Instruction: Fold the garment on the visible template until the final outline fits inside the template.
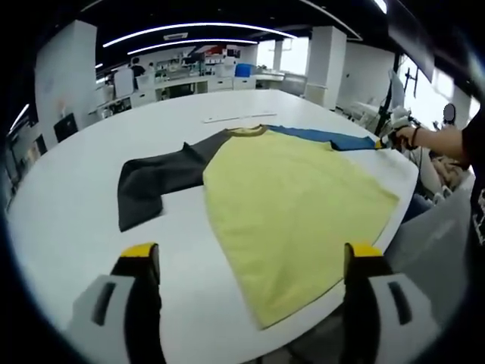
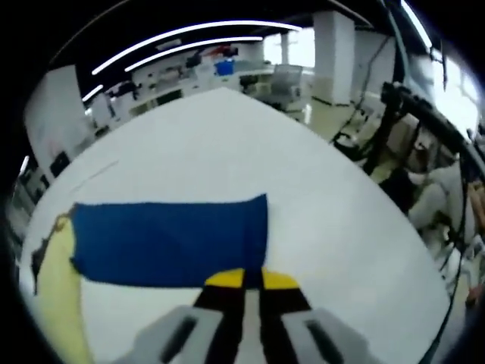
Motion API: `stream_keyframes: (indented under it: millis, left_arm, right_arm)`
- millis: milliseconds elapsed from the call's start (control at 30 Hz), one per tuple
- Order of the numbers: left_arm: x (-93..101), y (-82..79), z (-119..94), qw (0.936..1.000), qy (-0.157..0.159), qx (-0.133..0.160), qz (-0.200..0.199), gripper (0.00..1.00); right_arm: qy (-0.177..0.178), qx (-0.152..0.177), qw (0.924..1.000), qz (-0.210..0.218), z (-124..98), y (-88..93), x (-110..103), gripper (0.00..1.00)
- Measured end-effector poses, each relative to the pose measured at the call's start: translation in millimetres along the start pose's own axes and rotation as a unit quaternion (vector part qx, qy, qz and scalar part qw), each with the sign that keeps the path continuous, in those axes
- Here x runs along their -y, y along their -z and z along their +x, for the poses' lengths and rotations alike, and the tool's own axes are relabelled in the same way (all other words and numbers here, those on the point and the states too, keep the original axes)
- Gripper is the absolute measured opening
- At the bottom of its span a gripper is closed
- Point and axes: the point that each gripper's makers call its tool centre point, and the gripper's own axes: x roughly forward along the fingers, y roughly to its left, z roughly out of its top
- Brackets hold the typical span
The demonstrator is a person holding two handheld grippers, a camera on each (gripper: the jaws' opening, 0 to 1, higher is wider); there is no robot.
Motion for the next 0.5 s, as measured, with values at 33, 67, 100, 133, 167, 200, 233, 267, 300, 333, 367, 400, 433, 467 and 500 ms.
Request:
stream_keyframes:
  millis: [33,67,100,133,167,200,233,267,300,333,367,400,433,467,500]
  left_arm:
    - [0.2,0.2,0,1.0000,0.001,0.000,0.000,0.99]
    - [0.2,0.5,0,1.0000,0.002,-0.001,-0.001,0.99]
    - [0.0,0.7,-1,1.0000,0.002,-0.001,-0.001,0.99]
    - [-0.5,0.9,-1,1.0000,0.001,-0.001,0.000,0.99]
    - [-0.9,1.2,-2,1.0000,0.001,-0.002,0.000,0.99]
    - [-1.5,1.4,-2,1.0000,0.000,-0.003,0.000,0.99]
    - [-1.9,1.3,-2,1.0000,-0.001,-0.003,0.000,0.99]
    - [-2.4,1.3,-3,1.0000,-0.002,-0.003,-0.001,0.99]
    - [-4.0,1.9,-3,1.0000,-0.004,-0.004,-0.004,0.99]
    - [-4.6,2.4,-3,1.0000,-0.005,-0.005,-0.005,0.99]
    - [-4.7,2.5,-3,1.0000,-0.006,-0.005,-0.006,0.99]
    - [-4.8,2.4,-4,1.0000,-0.006,-0.005,-0.006,0.99]
    - [-4.7,1.9,-4,1.0000,-0.005,-0.002,-0.007,0.99]
    - [-4.5,1.7,-4,1.0000,-0.004,-0.002,-0.007,0.99]
    - [-5.0,1.9,-4,1.0000,-0.004,-0.001,-0.009,0.99]
  right_arm:
    - [-0.001,-0.002,1.0000,0.006,0,0.3,0,0.00]
    - [-0.003,-0.004,0.9999,0.009,1,0.7,1,0.00]
    - [-0.007,-0.005,0.9996,0.028,-1,1.1,-2,0.00]
    - [-0.008,-0.005,0.9996,0.028,-2,0.6,-3,0.00]
    - [-0.007,-0.004,0.9996,0.026,-3,-0.2,-4,0.00]
    - [-0.007,-0.003,0.9997,0.024,-6,-0.4,-6,0.00]
    - [-0.008,0.001,0.9998,0.017,-8,-3.0,-8,0.00]
    - [-0.010,0.005,0.9999,0.012,-9,-5.1,-10,0.00]
    - [-0.014,0.008,0.9999,0.007,-9,-7.8,-11,0.00]
    - [-0.016,0.009,0.9998,0.006,-8,-10.0,-12,0.00]
    - [-0.020,0.011,0.9997,0.003,-8,-12.1,-14,0.00]
    - [-0.023,0.013,0.9997,0.002,-9,-13.5,-16,0.00]
    - [-0.025,0.014,0.9996,-0.001,-9,-15.3,-17,0.00]
    - [-0.027,0.015,0.9995,-0.004,-9,-16.8,-19,0.00]
    - [-0.028,0.017,0.9994,-0.007,-10,-17.9,-21,0.00]
